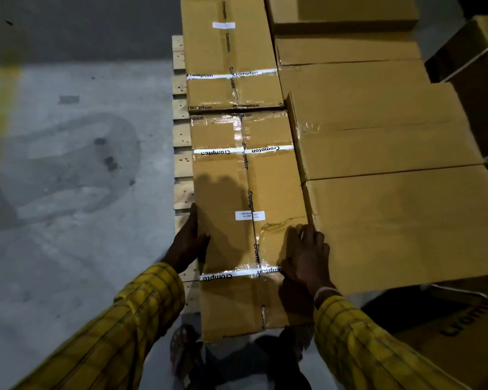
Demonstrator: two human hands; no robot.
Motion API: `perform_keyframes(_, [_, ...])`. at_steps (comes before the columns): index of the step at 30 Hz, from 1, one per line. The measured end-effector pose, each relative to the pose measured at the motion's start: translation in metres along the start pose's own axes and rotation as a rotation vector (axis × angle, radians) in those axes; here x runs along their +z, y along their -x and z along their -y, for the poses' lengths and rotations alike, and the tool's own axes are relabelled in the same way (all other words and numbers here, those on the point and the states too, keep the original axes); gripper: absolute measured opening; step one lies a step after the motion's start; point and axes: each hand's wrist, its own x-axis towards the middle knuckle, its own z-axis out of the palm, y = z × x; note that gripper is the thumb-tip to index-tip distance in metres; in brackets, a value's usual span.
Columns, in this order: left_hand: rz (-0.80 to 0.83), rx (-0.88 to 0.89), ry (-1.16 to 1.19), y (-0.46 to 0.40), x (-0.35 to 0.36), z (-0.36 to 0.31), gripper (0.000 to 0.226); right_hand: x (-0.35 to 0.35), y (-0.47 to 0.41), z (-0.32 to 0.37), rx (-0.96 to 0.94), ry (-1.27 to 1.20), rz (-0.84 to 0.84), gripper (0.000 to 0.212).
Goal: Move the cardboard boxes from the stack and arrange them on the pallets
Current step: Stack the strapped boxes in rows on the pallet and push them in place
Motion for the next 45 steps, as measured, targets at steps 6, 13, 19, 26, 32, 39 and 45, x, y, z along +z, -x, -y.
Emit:
perform_keyframes(6, [-0.045, 0.042, -0.120, -0.007, 0.006, 0.007, 0.107, 0.023, -0.003, -0.006, -0.099, 0.091, -0.029, 0.099])
perform_keyframes(13, [-0.104, 0.261, -0.913, -0.046, 0.033, -0.010, 0.114, -0.015, -0.020, -0.024, -0.132, -0.071, -0.261, 0.081])
perform_keyframes(19, [0.020, 0.498, -0.988, -0.127, 0.114, -0.087, 0.087, -0.046, -0.101, -0.075, -0.090, -0.037, -0.384, 0.082])
perform_keyframes(26, [0.146, 0.537, -0.983, -0.205, 0.155, -0.118, 0.074, -0.020, -0.152, -0.091, -0.022, -0.039, -0.390, 0.070])
perform_keyframes(32, [0.162, 0.468, -1.032, -0.203, 0.151, -0.130, 0.071, -0.037, -0.143, -0.090, -0.053, -0.120, -0.387, 0.070])
perform_keyframes(39, [0.181, 0.440, -1.136, -0.199, 0.152, -0.136, 0.076, -0.040, -0.145, -0.090, -0.055, -0.119, -0.310, 0.072])
perform_keyframes(45, [0.150, 0.586, -1.093, -0.199, 0.146, -0.144, 0.074, -0.034, -0.148, -0.094, -0.058, -0.102, -0.287, 0.068])
